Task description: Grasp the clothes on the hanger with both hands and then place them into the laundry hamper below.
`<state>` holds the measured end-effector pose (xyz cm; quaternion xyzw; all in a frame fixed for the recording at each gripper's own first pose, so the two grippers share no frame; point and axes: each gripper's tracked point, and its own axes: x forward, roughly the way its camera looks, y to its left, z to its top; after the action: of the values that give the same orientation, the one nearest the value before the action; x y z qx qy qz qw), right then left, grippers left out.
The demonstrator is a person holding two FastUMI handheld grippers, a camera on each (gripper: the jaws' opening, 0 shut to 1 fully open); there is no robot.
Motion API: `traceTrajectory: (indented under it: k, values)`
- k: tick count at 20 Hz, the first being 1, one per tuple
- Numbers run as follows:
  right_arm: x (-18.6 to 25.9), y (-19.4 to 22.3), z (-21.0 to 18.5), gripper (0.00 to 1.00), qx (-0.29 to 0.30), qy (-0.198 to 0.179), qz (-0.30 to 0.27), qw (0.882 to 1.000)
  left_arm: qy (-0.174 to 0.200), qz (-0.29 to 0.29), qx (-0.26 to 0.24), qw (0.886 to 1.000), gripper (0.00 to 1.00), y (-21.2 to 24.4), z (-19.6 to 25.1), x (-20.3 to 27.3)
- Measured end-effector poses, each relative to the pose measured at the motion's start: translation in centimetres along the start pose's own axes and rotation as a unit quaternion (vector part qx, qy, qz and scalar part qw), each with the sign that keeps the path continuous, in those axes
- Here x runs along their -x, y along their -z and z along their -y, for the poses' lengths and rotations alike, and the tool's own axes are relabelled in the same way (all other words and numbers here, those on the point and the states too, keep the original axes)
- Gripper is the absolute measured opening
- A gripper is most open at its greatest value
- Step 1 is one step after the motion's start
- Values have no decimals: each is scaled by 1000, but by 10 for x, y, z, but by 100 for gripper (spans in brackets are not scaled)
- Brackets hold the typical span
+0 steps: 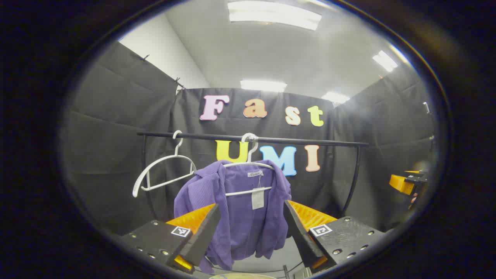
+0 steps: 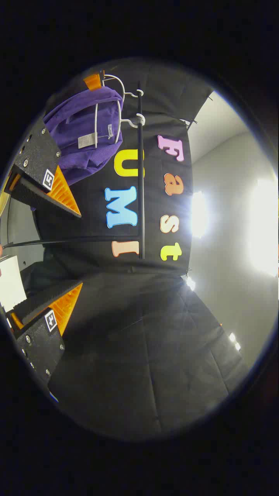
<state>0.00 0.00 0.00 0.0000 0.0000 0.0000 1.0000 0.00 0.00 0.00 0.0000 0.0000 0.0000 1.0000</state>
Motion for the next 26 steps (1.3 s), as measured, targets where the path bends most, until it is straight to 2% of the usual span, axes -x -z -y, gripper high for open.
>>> traceTrajectory:
  k: [4,5,6,7,12,18,19,23,24,26]
  values:
    - [-5,9,0,95,-3,-10,-14,1000,-20,13,-20,1000,99,-10,0,10]
    - [-4,10,-1,95,-3,-14,-17,1000,-24,13,-23,999,95,-10,0,13]
    - [-4,11,-1,95,-2,-17,-19,1000,-26,13,-22,999,95,-10,4,14]
    - [-3,12,0,95,-1,-18,-19,1000,-23,13,-19,999,99,-10,8,17]
    - [-5,13,-6,95,-2,-34,-21,999,-32,10,-26,999,99,-7,4,16]
    - [3,17,-15,95,0,-45,-25,999,-40,-7,-7,999,99,4,-4,19]
    - [4,17,-18,95,-1,-48,-28,998,-42,-11,-5,999,95,6,-7,19]
    - [5,12,-41,95,-10,-63,-29,998,-47,-22,2,999,95,13,-20,16]
    - [5,8,-49,95,-11,-70,-28,997,-47,-22,3,999,99,12,-22,16]
    - [4,-2,-71,95,-11,-87,-22,996,-46,-21,0,999,99,8,-28,13]
